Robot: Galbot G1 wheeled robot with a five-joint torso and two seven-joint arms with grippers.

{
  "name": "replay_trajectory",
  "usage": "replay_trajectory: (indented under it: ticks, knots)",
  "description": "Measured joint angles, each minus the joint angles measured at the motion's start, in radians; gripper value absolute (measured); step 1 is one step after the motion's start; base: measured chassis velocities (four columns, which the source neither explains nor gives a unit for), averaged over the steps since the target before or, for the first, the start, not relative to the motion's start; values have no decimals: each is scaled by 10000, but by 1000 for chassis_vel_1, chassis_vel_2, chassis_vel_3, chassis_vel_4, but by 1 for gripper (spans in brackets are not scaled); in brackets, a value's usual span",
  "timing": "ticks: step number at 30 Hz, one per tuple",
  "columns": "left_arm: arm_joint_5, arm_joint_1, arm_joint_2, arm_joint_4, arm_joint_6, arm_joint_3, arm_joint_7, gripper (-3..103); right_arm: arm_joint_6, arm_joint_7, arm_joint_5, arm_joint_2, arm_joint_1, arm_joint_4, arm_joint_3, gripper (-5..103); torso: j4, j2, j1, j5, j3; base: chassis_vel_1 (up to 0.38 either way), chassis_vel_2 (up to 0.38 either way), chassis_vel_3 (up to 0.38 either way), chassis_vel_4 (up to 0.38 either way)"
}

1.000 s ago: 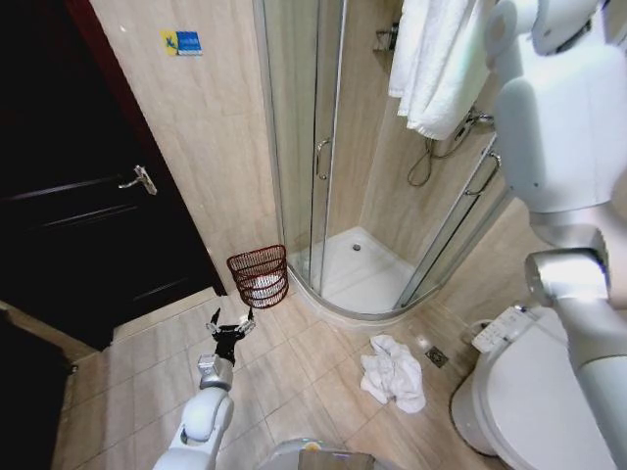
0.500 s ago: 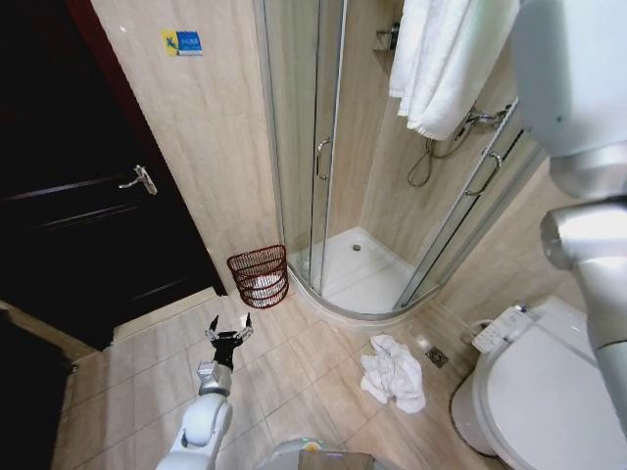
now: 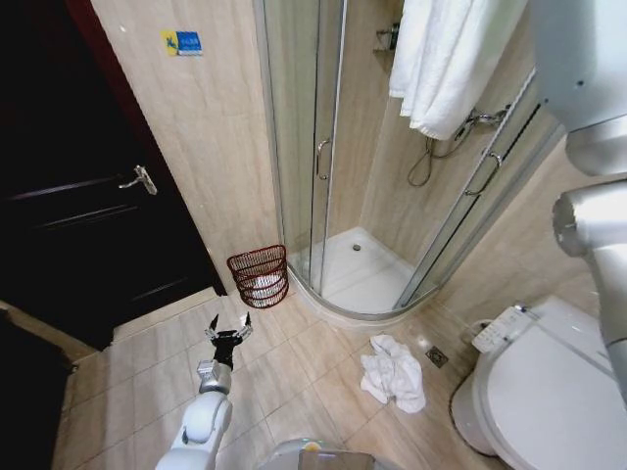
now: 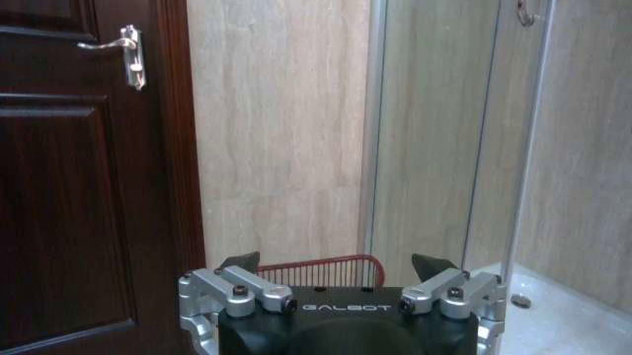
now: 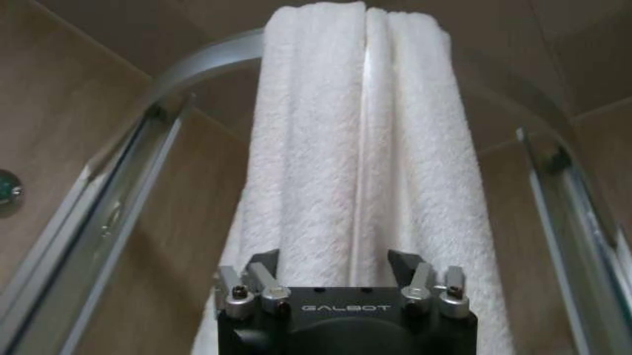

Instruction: Discard the used towel into the hamper.

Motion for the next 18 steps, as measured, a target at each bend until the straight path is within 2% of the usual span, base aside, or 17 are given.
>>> replay_trajectory:
  ticks: [3,6,7,9,10,12,13,15,16,18]
  knots:
    - [1,-27,-1,33,0,1,0,100,21,-4,14,-11,-98,98,4,66,0,0,0,-2,0,0,0,0,0]
    - [-1,-57,13,117,-26,-3,0,100,93,-37,-6,-28,-270,229,6,50,0,0,0,-1,0,0,0,0,0]
    - [-1,-57,13,117,-26,-3,0,100,93,-37,-6,-28,-270,229,6,50,0,0,0,-1,0,0,0,0,0]
    - [-4,-77,8,152,-61,-7,4,100,189,-167,-147,-70,-397,281,46,39,1,0,0,-2,0,0,0,0,0]
    - [-5,-81,3,153,-70,-7,6,100,229,-195,-189,-82,-437,282,65,39,1,0,0,-1,0,0,0,0,0]
    - [4,-110,0,158,-91,6,13,100,295,-239,-252,-100,-520,279,128,28,0,0,0,0,0,0,0,0,0]
    - [4,-110,0,158,-91,6,13,100,295,-239,-252,-100,-520,279,128,28,0,0,0,0,0,0,0,0,0]
    - [76,-134,-21,157,-105,27,35,100,312,-262,-278,-119,-568,297,164,18,0,0,0,-1,0,0,0,0,0]
    - [76,-134,-21,157,-105,27,35,100,312,-262,-278,-119,-568,297,164,18,0,0,0,-1,0,0,0,0,0]
    - [95,-131,-62,108,-118,29,44,100,328,-300,-288,-153,-612,358,169,9,0,0,0,-2,0,0,0,0,0]
